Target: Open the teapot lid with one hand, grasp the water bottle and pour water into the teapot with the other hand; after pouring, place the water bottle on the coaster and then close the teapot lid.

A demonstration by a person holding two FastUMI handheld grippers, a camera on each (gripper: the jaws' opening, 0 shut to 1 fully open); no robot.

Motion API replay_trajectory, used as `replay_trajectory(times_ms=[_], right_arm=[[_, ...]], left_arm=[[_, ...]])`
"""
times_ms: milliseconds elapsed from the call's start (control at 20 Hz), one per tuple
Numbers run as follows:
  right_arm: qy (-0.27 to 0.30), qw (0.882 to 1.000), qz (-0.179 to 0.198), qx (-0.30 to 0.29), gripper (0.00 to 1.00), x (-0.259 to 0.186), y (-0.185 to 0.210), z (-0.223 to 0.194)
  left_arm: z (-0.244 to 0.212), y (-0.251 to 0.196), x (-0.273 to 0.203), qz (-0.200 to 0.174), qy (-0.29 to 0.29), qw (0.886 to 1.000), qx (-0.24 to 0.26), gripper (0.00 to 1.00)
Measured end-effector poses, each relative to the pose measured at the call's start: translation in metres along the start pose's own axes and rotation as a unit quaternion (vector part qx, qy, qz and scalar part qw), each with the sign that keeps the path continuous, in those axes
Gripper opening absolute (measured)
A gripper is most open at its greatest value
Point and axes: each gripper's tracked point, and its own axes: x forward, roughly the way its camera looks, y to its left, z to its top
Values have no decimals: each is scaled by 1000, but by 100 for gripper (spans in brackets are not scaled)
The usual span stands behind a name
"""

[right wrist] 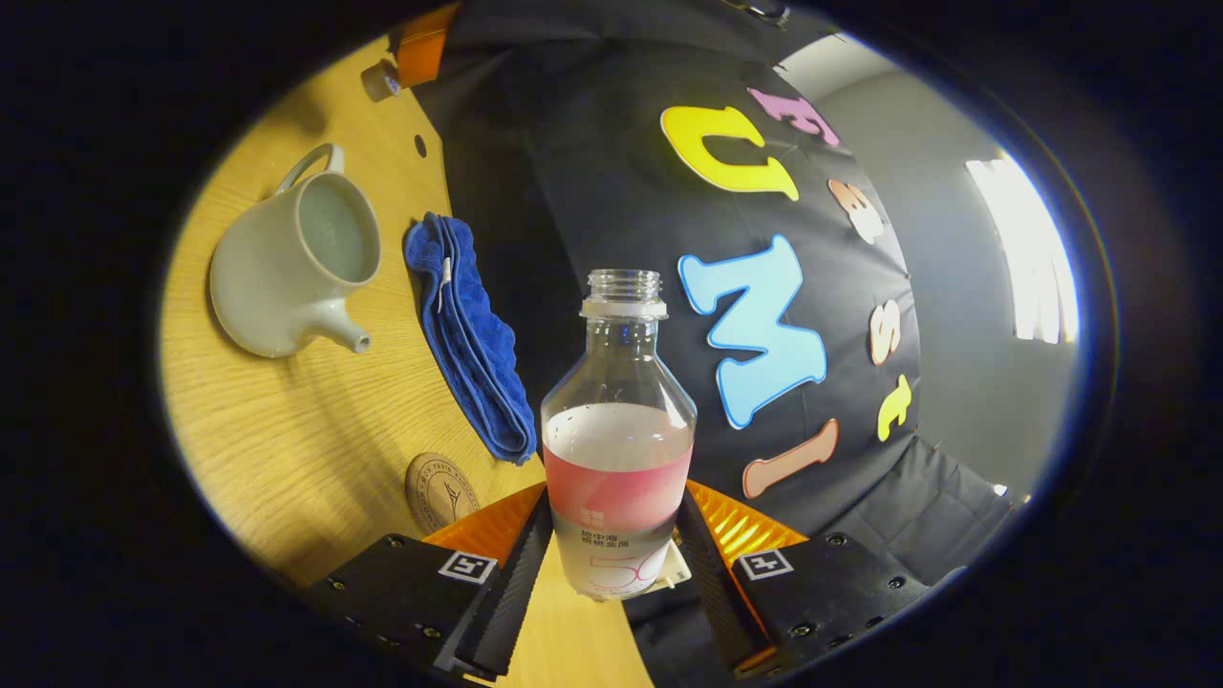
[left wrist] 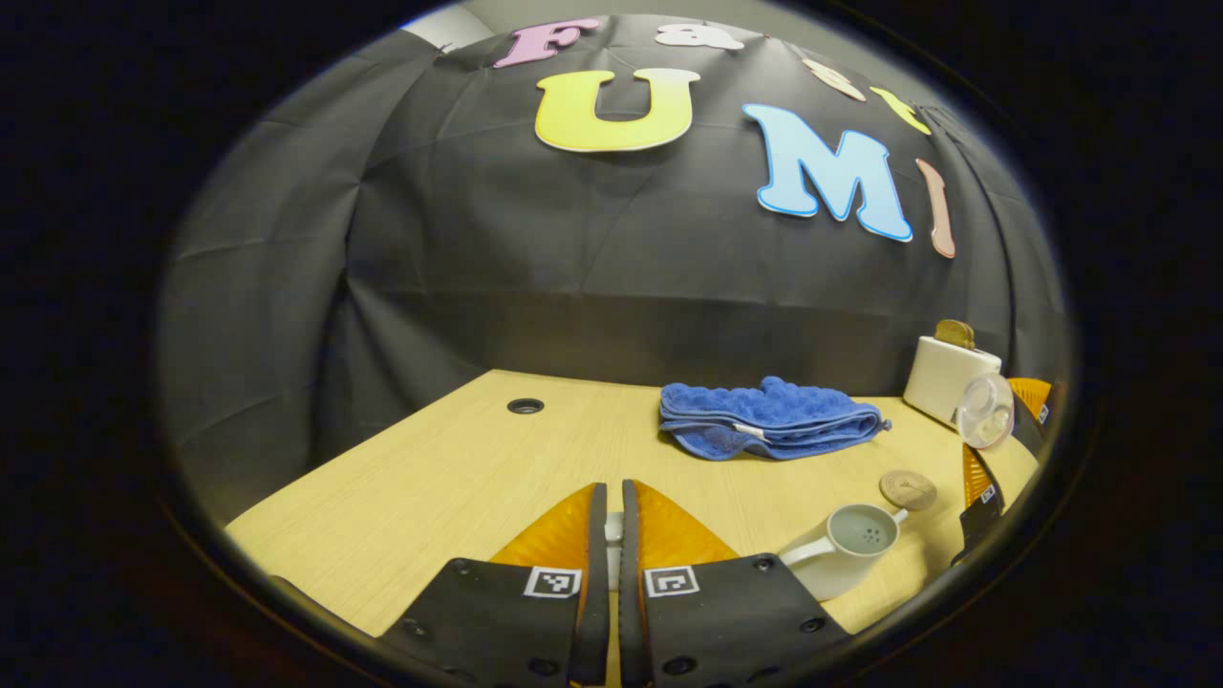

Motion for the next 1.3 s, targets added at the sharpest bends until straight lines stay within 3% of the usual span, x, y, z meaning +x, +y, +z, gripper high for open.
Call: replay_trajectory(times_ms=[400, 800, 1300], right_arm=[[-58, 993, -8, -105, 77, -12, 3, 24], [-91, 978, -9, -190, 77, -6, 4, 32], [-114, 966, -27, -231, 77, -8, 0, 40]], left_arm=[[0, -1, -1, -4, 2, 1000, -1, 11], [-1, -1, -2, -7, 4, 1000, -2, 11], [-3, -3, -1, -10, 9, 1000, -2, 11]])
